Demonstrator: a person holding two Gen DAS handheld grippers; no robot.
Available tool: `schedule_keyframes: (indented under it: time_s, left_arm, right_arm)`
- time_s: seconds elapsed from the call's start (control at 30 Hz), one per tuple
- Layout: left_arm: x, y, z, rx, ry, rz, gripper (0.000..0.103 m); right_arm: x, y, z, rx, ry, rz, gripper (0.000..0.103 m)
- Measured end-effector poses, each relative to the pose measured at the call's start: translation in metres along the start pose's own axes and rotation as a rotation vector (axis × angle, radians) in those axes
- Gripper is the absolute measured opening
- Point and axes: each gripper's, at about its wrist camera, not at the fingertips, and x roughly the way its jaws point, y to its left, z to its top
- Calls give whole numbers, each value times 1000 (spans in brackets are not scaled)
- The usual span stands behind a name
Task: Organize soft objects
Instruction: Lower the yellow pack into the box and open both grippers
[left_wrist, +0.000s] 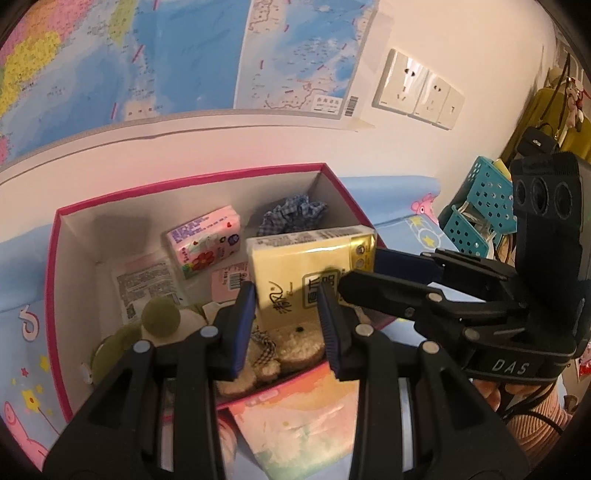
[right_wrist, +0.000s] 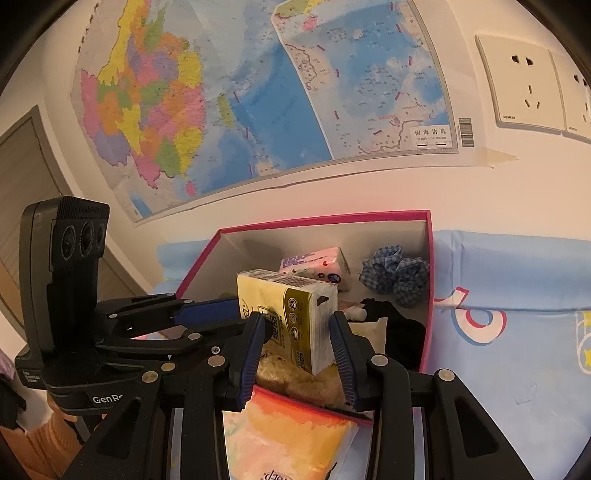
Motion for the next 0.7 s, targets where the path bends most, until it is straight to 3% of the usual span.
schedule_keyframes:
  time_s: [0.47,0.57,0.7]
  left_arm:
    - [24,18,13,-81,65,30,36]
    - [26,22,10,-96,82,47,48]
    - [17,24,5,-93,40,67,51]
  right_arm:
    - [28,-12,13,33,21,-49,38]
    - [29,-16,10,47,20,-76,41]
    - [24,-20,4,43,21,-87,41]
